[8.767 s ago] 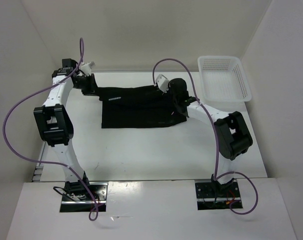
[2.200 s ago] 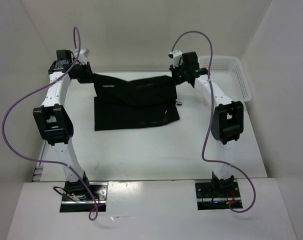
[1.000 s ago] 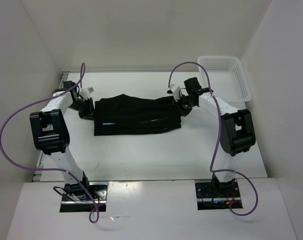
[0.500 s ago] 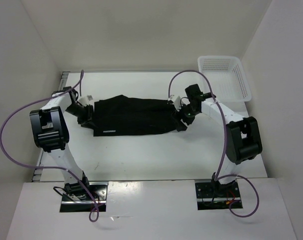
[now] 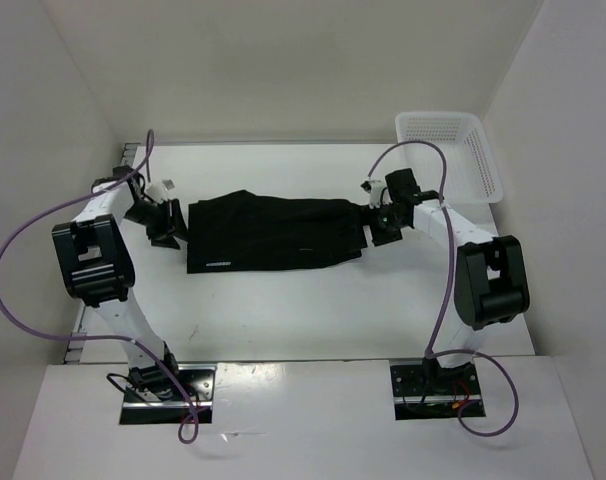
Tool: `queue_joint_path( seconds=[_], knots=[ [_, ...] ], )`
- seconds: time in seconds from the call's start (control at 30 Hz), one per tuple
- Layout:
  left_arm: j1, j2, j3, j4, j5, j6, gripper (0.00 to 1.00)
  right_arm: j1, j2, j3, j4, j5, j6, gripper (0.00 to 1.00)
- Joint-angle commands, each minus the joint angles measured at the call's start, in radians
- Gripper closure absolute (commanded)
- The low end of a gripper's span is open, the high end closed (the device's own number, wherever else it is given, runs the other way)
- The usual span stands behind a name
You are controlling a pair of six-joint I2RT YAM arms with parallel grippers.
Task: Fold and stack the shorts
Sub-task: Fold the shorts
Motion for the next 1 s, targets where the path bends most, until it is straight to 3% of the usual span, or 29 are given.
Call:
queue_joint_path(
  seconds=[0.0, 0.13, 0.23, 0.5, 0.73, 0.9, 0.97],
  knots=[
    [0.016, -0.047, 0.075, 0.08, 0.041, 0.004, 0.42, -0.014, -0.048, -0.068, 0.085, 0.005, 0.279, 0.08],
    [0.007, 0.014, 0.122, 0.244, 0.012, 0.004, 0.42, -0.014, -0.023, -0.091, 0.14, 0.109, 0.339, 0.08],
    [-0.034, 0.072, 0.186, 0.322, -0.028, 0.004, 0.42, -0.014, 0.023, -0.069, 0.169, 0.078, 0.348, 0.1],
    [-0.136, 0.25, 0.344, 0.373, -0.223, 0.004, 0.41, -0.014, 0.112, -0.035, 0.22, 0.08, 0.392, 0.14],
    [-0.136, 0.325, 0.392, 0.382, -0.241, 0.004, 0.41, -0.004, 0.121, -0.044, 0.209, 0.044, 0.353, 0.17],
    [-0.136, 0.361, 0.392, 0.392, -0.252, 0.004, 0.57, -0.004, 0.084, -0.053, 0.154, 0.011, 0.113, 0.17],
    [-0.136, 0.361, 0.403, 0.392, -0.226, 0.004, 0.74, -0.004, 0.058, -0.064, 0.145, 0.034, 0.1, 0.17]
  ],
)
